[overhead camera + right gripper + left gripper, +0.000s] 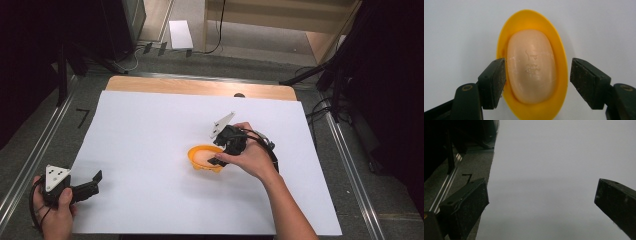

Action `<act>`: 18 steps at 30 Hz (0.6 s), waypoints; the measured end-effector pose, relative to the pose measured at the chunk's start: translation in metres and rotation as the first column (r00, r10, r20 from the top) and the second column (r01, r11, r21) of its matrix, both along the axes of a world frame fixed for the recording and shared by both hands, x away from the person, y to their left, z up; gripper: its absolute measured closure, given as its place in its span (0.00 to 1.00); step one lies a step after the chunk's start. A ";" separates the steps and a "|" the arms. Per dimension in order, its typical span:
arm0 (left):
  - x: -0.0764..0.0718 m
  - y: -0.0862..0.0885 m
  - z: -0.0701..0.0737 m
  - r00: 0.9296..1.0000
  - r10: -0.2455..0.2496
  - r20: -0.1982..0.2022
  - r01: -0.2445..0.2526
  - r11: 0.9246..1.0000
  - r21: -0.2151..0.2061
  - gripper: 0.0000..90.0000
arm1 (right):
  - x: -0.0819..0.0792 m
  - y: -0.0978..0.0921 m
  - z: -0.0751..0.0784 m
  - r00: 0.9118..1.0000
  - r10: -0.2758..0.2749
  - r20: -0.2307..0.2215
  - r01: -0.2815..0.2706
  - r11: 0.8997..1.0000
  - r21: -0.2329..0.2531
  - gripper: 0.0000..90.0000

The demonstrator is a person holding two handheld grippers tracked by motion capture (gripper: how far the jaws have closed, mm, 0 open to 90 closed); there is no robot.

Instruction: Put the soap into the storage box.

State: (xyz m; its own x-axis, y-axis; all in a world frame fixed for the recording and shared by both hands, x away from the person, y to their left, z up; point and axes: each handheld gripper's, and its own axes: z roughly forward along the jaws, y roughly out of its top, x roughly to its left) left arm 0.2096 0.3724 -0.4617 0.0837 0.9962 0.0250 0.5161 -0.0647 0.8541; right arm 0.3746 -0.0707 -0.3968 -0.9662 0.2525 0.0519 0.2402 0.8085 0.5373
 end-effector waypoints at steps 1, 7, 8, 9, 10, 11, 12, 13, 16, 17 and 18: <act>0.000 0.000 0.000 1.000 0.000 0.000 0.000 1.000 0.000 0.00 | 0.000 0.000 0.000 1.000 0.000 0.000 0.000 1.000 0.000 0.32; 0.000 0.000 0.000 1.000 0.001 0.001 -0.001 1.000 0.000 0.00 | -0.003 -0.022 0.002 0.998 -0.069 0.005 0.069 0.997 0.043 0.22; 0.000 0.000 0.000 1.000 0.001 0.001 -0.001 1.000 0.000 0.00 | -0.003 -0.022 0.002 0.998 -0.069 0.005 0.069 0.997 0.043 0.22; 0.000 0.000 0.000 1.000 0.001 0.000 -0.001 1.000 0.000 0.00 | -0.003 -0.025 0.001 0.997 -0.082 0.003 0.082 0.995 0.048 0.20; 0.000 0.000 0.000 1.000 0.001 0.000 -0.001 1.000 0.001 0.00 | -0.005 -0.032 0.000 0.994 -0.109 0.009 0.108 0.993 0.050 0.15; 0.000 0.000 0.000 1.000 0.001 0.000 -0.001 1.000 0.002 0.00 | -0.005 -0.035 -0.001 0.992 -0.126 0.011 0.125 0.991 0.046 0.15; 0.000 0.000 0.000 1.000 0.001 0.000 -0.001 1.000 0.002 0.00 | -0.007 -0.039 0.000 0.989 -0.144 0.022 0.143 0.988 0.053 0.15; 0.000 0.000 0.000 1.000 0.001 0.000 -0.001 1.000 0.002 0.00 | -0.007 -0.039 0.000 0.989 -0.144 0.022 0.143 0.988 0.053 0.15; 0.000 0.000 0.000 1.000 0.001 0.000 -0.001 1.000 0.002 0.00 | -0.008 -0.052 -0.001 0.983 -0.186 0.011 0.184 0.979 0.087 0.11; 0.000 0.000 0.000 1.000 0.002 0.000 -0.002 1.000 0.002 0.00 | -0.009 -0.056 -0.001 0.979 -0.204 0.009 0.203 0.975 0.090 0.10; 0.000 0.000 0.000 1.000 0.002 0.000 -0.002 1.000 0.002 0.00 | -0.010 -0.060 -0.001 0.975 -0.220 0.007 0.219 0.971 0.093 0.09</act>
